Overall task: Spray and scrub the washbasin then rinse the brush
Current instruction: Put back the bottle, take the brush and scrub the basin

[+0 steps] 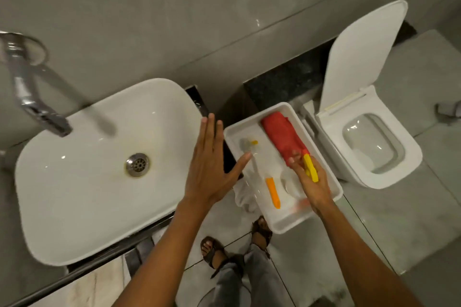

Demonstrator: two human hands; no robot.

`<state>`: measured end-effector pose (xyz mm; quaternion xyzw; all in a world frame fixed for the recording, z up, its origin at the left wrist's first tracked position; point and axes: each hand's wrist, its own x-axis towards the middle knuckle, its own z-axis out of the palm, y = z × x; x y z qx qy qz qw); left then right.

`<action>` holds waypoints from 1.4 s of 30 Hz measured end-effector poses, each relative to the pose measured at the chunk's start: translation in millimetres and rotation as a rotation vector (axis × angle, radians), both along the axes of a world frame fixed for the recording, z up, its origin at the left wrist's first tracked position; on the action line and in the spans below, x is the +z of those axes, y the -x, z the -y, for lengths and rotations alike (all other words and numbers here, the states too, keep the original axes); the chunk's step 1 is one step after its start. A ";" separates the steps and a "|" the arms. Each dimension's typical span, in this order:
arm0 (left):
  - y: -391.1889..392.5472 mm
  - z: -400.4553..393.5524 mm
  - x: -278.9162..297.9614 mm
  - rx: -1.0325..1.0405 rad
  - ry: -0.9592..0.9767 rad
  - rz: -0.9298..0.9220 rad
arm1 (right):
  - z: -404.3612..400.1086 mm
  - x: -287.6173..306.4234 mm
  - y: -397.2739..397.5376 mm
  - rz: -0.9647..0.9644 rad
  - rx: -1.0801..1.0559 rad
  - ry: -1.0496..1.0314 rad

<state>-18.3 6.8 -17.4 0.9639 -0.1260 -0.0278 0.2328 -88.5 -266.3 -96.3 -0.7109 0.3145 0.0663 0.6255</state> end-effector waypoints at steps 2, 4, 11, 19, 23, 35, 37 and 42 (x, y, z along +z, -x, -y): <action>-0.8 1.5 -5.0 -0.003 -0.041 -0.002 | 17.3 -23.0 -0.5 -0.005 0.039 -0.011; -0.7 0.7 -4.1 0.015 -0.096 0.006 | 27.9 -36.8 -0.4 0.001 0.091 0.011; 0.9 4.5 -6.0 0.043 -0.149 -0.001 | 58.6 -71.2 19.9 -0.032 -0.027 0.107; 2.1 8.0 -2.7 0.052 -0.192 -0.001 | 29.5 -84.4 77.8 -0.046 -0.302 0.323; 2.3 7.8 -1.6 0.046 -0.195 -0.022 | -24.7 -83.2 106.5 -0.120 -0.173 0.301; 0.9 6.7 -9.0 0.055 -0.211 0.019 | -78.0 -70.3 -7.1 -0.390 0.284 0.409; 0.6 5.4 -11.2 0.049 -0.181 0.026 | -79.0 -70.7 -11.1 -0.411 0.295 0.424; 0.9 4.5 -8.5 0.043 -0.094 0.003 | -80.5 -52.4 -8.0 -0.341 0.257 0.406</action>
